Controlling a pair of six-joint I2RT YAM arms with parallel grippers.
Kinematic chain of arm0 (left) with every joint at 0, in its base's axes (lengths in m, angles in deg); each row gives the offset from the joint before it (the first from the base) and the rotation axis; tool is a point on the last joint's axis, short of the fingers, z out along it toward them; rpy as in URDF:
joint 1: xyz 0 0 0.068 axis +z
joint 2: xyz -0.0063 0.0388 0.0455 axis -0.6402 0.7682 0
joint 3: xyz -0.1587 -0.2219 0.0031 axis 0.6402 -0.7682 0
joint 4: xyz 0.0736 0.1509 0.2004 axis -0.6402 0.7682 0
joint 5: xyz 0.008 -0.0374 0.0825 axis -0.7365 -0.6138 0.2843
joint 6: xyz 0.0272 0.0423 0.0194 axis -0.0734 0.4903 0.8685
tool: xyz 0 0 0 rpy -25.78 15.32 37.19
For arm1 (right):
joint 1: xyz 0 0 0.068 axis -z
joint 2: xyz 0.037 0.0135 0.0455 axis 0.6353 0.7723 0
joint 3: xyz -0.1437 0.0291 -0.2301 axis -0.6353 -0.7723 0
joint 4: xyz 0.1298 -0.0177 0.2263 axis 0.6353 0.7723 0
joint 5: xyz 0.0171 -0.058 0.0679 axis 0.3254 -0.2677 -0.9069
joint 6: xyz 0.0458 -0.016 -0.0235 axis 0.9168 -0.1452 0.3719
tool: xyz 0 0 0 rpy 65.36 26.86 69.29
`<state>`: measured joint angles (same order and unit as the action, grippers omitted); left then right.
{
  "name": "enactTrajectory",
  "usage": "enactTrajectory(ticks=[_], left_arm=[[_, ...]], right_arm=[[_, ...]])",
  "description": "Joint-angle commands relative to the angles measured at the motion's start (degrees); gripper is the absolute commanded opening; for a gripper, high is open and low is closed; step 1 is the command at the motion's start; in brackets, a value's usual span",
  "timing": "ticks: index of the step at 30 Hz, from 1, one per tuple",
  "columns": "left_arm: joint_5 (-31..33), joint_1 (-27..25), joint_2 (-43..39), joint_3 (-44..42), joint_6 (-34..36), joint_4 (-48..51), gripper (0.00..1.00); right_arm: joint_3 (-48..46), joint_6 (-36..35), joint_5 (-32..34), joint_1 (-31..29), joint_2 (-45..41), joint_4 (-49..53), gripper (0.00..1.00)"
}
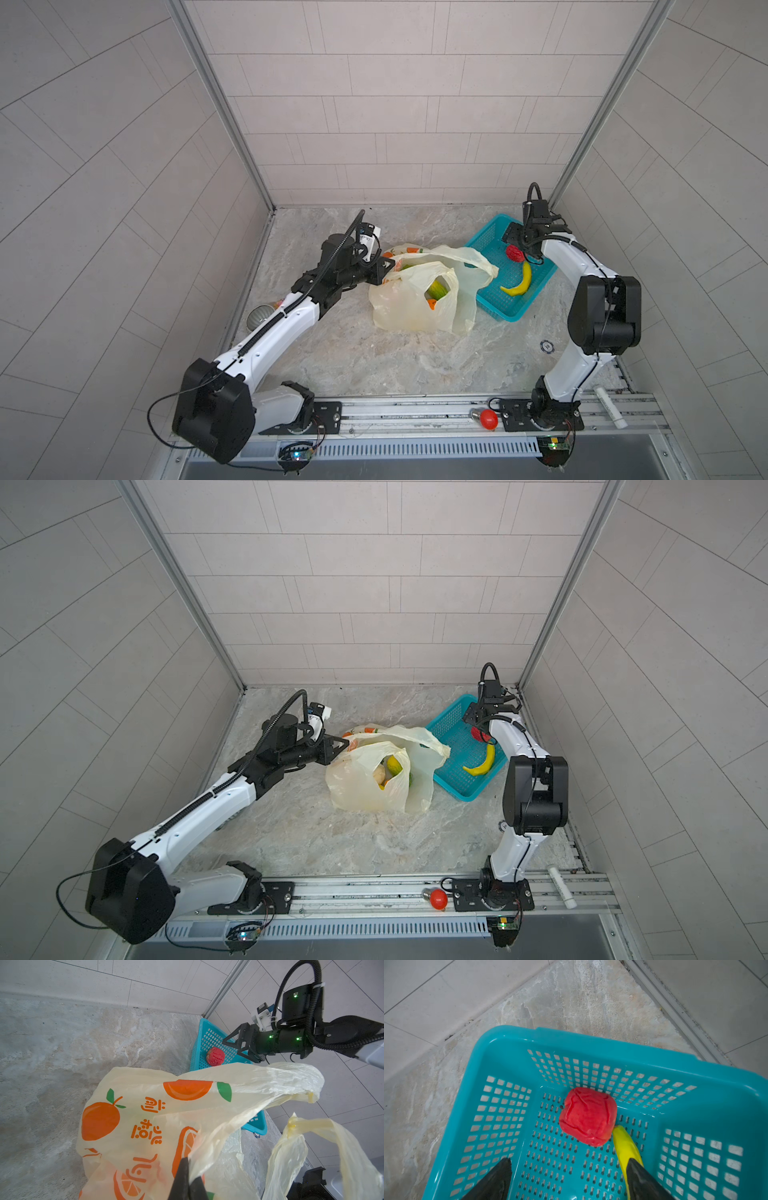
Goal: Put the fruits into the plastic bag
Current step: 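Lower the right gripper and grasp the red apple in the basket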
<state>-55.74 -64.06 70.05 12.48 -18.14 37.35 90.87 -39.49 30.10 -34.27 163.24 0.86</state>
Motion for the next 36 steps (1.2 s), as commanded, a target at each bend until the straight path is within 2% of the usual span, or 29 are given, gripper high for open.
enactTrajectory(ticks=[1,9,16,22,29,33,36], left_arm=[[-0.35,0.19,-0.05,-0.79,0.49,-1.84,0.0],[-0.43,0.26,0.05,-0.9,0.36,-2.11,0.0],[-0.44,0.26,0.52,-0.17,0.52,-1.82,0.0],[-0.26,0.25,0.8,0.2,1.06,-1.42,0.0],[0.05,0.26,1.51,0.33,0.89,-1.64,0.0],[0.07,0.23,1.64,0.21,0.67,-2.01,0.0],[0.16,0.26,1.68,0.01,0.37,-2.28,0.0]], right_arm=[[1.45,0.86,-0.33,1.28,2.16,1.49,0.84],[8.64,-1.72,-4.4,3.18,11.08,5.36,0.83],[13.41,-0.18,-5.05,3.8,17.42,8.68,0.82],[13.46,0.12,-4.51,3.8,19.47,8.57,0.74],[8.04,1.89,-7.48,3.8,13.26,4.31,0.49],[3.68,4.32,-10.09,3.21,6.31,3.22,0.48],[-0.48,6.58,-13.13,1.49,-1.98,1.98,0.49]])
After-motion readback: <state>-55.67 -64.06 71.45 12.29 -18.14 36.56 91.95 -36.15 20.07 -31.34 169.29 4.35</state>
